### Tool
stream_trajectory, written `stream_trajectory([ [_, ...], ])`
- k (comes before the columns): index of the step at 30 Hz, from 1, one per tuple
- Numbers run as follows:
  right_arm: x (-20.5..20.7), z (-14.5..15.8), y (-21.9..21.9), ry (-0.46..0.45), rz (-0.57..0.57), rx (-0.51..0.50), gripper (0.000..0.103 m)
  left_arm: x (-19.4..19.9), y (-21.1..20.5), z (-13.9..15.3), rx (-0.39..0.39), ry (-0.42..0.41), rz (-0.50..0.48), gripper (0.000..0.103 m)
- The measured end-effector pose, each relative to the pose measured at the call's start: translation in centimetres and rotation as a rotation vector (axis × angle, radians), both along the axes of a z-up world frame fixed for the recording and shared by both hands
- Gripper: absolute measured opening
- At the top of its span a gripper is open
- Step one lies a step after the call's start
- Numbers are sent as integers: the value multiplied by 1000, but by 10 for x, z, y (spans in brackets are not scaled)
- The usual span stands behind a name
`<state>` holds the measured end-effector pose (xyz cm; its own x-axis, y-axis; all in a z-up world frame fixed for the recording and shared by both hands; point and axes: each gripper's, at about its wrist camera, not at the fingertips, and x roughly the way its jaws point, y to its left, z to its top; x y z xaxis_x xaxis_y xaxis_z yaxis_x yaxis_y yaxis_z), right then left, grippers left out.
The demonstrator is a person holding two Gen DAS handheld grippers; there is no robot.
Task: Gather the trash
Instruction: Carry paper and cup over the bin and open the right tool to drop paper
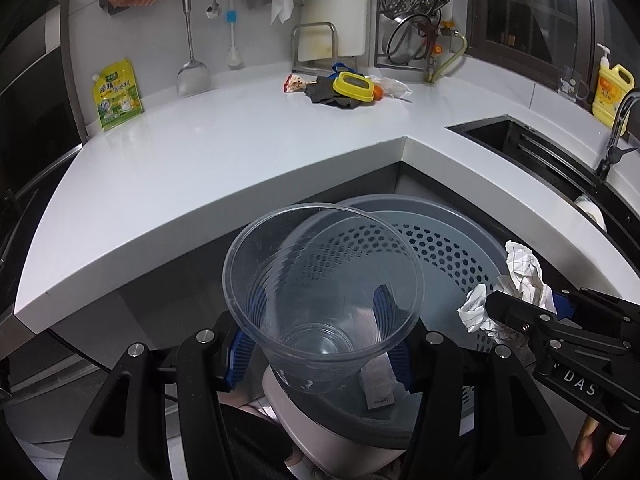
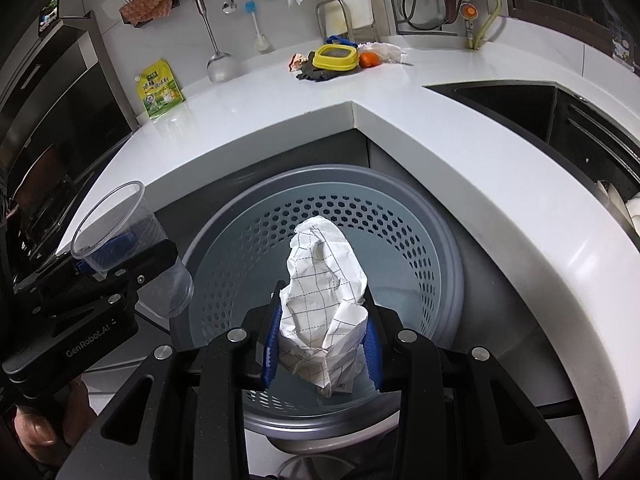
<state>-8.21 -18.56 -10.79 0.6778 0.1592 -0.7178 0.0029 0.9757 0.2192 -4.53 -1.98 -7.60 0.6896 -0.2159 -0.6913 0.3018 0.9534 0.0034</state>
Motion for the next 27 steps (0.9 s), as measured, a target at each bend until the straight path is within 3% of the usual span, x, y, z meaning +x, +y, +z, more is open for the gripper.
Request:
stream_trajectory([
  [22,8,-10,-1,35,0,4,34,2,4,-13,-5,42,-2,58],
  [27,5,-7,-5,13,-18,7,49,2,8,-12,-7,36,7,66],
])
